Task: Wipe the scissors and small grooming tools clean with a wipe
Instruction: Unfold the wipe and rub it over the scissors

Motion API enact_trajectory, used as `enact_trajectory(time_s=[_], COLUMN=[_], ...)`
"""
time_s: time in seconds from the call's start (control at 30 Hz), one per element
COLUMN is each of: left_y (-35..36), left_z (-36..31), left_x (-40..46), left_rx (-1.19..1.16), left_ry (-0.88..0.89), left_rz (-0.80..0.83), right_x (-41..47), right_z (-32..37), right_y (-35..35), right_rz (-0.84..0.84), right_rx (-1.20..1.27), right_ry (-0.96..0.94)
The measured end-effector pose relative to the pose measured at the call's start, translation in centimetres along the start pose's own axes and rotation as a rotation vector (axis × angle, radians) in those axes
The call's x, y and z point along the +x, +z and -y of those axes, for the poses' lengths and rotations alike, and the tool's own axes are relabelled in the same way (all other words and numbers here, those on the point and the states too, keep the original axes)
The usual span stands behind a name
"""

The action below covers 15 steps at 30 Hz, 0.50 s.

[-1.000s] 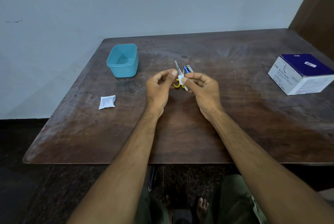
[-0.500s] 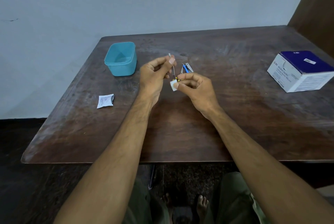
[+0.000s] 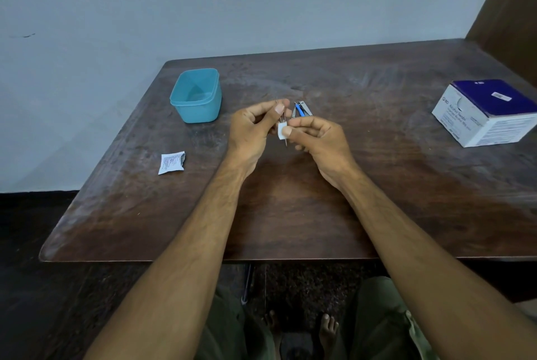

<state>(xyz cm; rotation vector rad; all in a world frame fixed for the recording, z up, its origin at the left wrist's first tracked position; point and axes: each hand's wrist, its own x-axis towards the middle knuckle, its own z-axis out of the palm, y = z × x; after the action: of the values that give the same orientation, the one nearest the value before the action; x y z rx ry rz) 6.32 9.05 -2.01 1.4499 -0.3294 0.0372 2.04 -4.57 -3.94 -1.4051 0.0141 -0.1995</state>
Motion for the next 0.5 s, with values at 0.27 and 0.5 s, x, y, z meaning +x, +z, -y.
enact_trajectory(time_s=[0.27, 0.5], left_y=[-0.44, -0.17], left_z=[-0.13, -0.04], left_x=[0.39, 0.37], left_rx=[-0.048, -0.072], left_ry=[-0.007, -0.020], left_rz=[-0.031, -0.016], right_x=[-0.27, -0.21], right_z=[-0.01, 0.00], right_y=[0.04, -0.13], right_rz=[0.092, 0.072], right_rx=[-0.084, -0.046], right_ry=[-0.027, -0.024])
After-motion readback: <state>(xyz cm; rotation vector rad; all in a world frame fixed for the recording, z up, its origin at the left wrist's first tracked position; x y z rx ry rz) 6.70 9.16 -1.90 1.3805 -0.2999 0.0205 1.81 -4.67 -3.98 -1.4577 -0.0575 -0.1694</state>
